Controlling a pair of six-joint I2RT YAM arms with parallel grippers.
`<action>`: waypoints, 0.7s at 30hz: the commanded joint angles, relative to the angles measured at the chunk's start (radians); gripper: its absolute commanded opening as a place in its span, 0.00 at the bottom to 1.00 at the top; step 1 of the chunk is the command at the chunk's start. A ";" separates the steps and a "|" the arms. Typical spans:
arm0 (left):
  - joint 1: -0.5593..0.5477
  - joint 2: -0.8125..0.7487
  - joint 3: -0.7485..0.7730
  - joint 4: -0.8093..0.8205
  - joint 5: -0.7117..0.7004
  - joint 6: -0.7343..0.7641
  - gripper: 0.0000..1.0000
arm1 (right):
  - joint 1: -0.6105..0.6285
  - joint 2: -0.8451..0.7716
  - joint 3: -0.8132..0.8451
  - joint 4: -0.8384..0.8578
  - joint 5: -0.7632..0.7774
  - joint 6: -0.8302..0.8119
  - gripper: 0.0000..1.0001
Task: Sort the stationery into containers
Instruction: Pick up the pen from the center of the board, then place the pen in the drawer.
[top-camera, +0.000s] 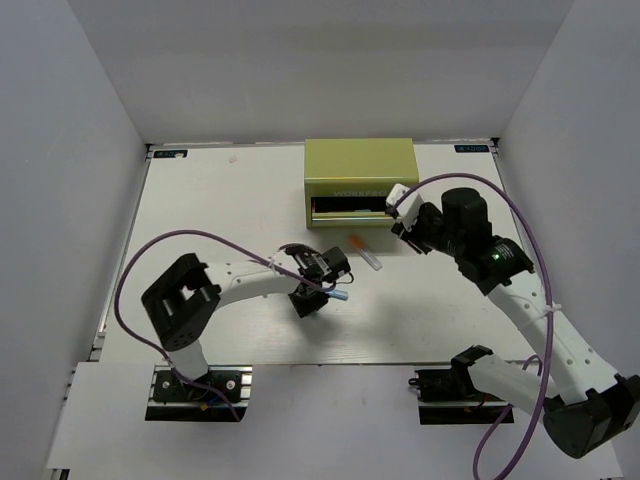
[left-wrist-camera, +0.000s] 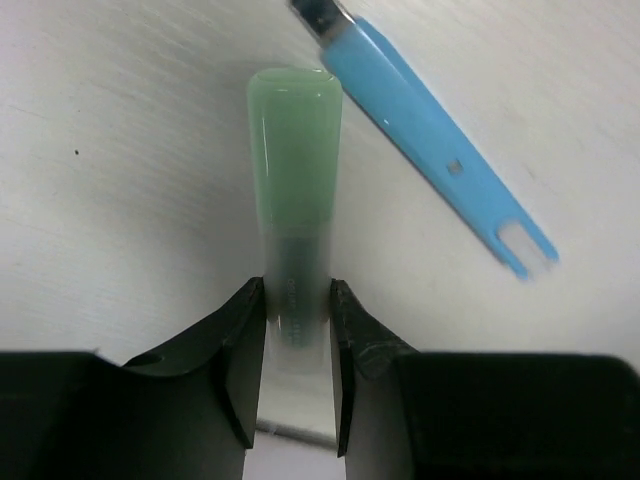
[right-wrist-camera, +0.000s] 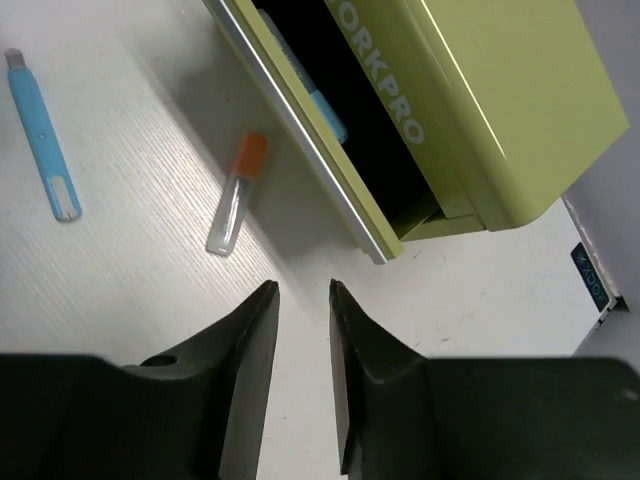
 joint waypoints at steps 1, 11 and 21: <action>-0.029 -0.171 -0.018 0.007 -0.018 0.136 0.00 | -0.025 -0.033 -0.016 0.000 -0.010 0.041 0.30; -0.011 -0.440 -0.023 0.480 0.040 1.139 0.03 | -0.088 -0.056 -0.091 -0.006 -0.072 0.128 0.08; 0.000 -0.396 0.058 0.811 0.136 2.065 0.09 | -0.144 -0.078 -0.103 -0.004 -0.098 0.161 0.14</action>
